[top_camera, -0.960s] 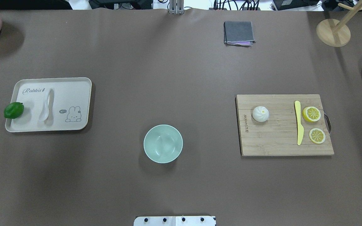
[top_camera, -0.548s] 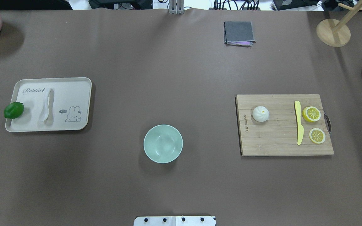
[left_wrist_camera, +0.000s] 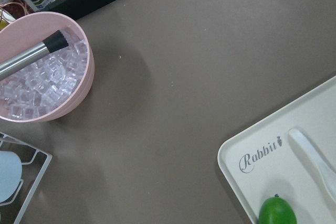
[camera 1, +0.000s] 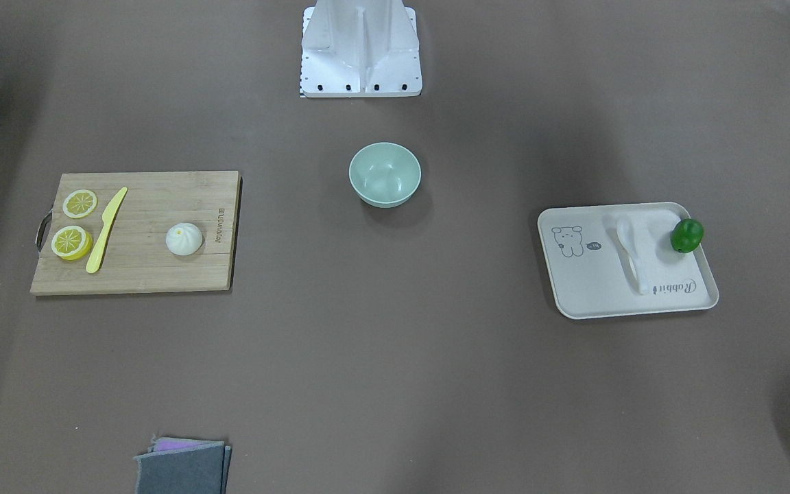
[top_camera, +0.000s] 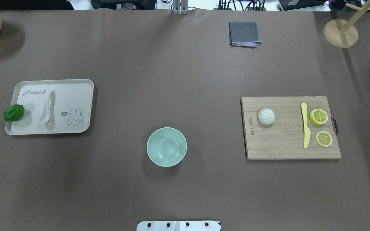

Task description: Put spoon and bun in bowl

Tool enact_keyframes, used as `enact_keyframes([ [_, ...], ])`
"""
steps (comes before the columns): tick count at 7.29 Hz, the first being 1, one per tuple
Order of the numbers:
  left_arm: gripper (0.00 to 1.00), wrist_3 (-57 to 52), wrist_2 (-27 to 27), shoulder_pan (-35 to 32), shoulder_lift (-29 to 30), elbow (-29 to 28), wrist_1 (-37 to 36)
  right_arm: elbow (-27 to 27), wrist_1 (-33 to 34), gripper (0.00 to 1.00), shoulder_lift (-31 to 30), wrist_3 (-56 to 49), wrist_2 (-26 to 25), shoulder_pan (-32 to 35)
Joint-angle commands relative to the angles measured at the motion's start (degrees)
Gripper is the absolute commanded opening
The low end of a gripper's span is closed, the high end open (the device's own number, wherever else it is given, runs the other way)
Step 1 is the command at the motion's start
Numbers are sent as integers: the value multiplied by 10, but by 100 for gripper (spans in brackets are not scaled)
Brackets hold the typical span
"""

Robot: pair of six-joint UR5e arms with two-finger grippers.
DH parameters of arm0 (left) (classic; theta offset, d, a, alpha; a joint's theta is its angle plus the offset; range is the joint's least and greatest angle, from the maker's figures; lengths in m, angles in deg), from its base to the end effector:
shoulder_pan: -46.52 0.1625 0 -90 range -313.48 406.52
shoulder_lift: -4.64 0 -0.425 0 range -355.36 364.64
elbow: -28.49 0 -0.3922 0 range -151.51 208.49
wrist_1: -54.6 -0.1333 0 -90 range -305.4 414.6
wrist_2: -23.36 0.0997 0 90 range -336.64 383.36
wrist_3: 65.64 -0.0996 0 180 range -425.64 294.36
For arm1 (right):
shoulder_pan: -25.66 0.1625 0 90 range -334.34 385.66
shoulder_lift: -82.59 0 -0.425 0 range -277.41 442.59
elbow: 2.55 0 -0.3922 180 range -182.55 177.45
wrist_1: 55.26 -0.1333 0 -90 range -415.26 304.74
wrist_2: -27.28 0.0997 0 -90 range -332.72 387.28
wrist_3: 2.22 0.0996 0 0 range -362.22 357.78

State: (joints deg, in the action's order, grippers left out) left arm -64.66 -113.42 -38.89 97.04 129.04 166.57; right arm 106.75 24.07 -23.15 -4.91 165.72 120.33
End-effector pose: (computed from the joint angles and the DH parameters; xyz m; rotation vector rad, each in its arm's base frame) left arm -0.0188 -0.5240 0.4981 0.5365 0.8187 0.3065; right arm 0.0903 -0.3830 0.5868 0.2868 -0.8241 -0.0726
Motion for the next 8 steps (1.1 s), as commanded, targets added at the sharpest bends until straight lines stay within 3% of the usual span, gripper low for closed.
enact_keyframes([
  [1,99,50,-21,21,1,-2,45,11,-8,100,10,71,18,-14],
  [3,99,165,-16,63,16,0,49,19,-112,100,18,259,0,-93],
  [5,99,280,-9,102,36,-3,47,26,-148,100,51,390,-52,-187],
  [8,99,379,68,202,48,-9,88,29,-141,100,151,609,-234,-398],
])
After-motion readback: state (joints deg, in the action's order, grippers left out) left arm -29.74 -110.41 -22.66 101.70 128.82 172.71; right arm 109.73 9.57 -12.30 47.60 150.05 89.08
